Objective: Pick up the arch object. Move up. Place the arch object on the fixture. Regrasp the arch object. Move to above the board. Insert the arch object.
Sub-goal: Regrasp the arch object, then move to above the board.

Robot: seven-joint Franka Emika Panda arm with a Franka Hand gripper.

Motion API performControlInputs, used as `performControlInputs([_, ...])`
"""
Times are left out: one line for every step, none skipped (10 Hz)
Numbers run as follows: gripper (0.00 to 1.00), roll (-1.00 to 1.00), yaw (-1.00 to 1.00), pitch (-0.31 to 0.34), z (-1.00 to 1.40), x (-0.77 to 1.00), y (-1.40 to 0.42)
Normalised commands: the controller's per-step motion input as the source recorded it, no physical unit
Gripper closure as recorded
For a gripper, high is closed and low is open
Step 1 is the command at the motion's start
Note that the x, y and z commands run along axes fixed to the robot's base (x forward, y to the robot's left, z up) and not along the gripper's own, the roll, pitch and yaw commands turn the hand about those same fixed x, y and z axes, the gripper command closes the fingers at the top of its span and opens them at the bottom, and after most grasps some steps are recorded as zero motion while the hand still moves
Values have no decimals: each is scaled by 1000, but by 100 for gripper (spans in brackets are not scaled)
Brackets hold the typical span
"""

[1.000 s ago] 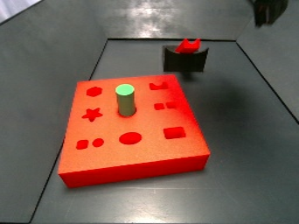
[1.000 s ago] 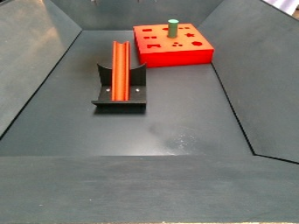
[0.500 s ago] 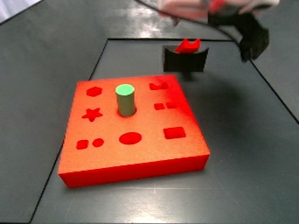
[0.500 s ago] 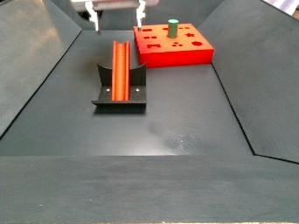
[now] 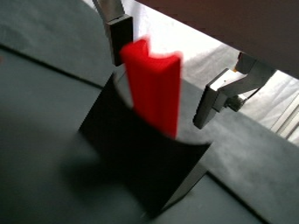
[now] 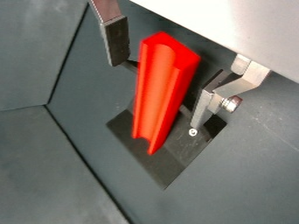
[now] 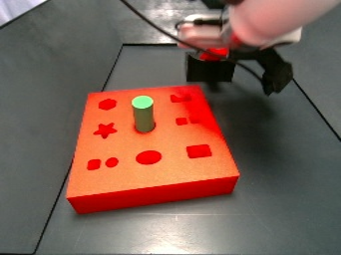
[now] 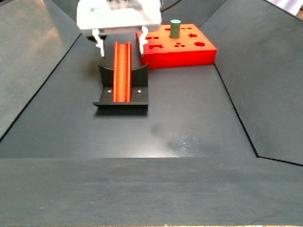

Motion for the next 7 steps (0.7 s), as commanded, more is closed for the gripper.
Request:
performControlInputs([100,0,0,0,0,0,0])
performControlInputs([100,-13,-177,144,1000,-161,-84])
performControlInputs([100,-25,-159,141,1000,-162,-84])
performControlInputs([100,-41,-121,137,1000,-161,-78])
performControlInputs([100,-73,-52,153,1000,-154,-67])
performControlInputs([100,-73,2,167,1000,-147,-66])
performControlInputs([100,-63,37,162,1000,-140,-63])
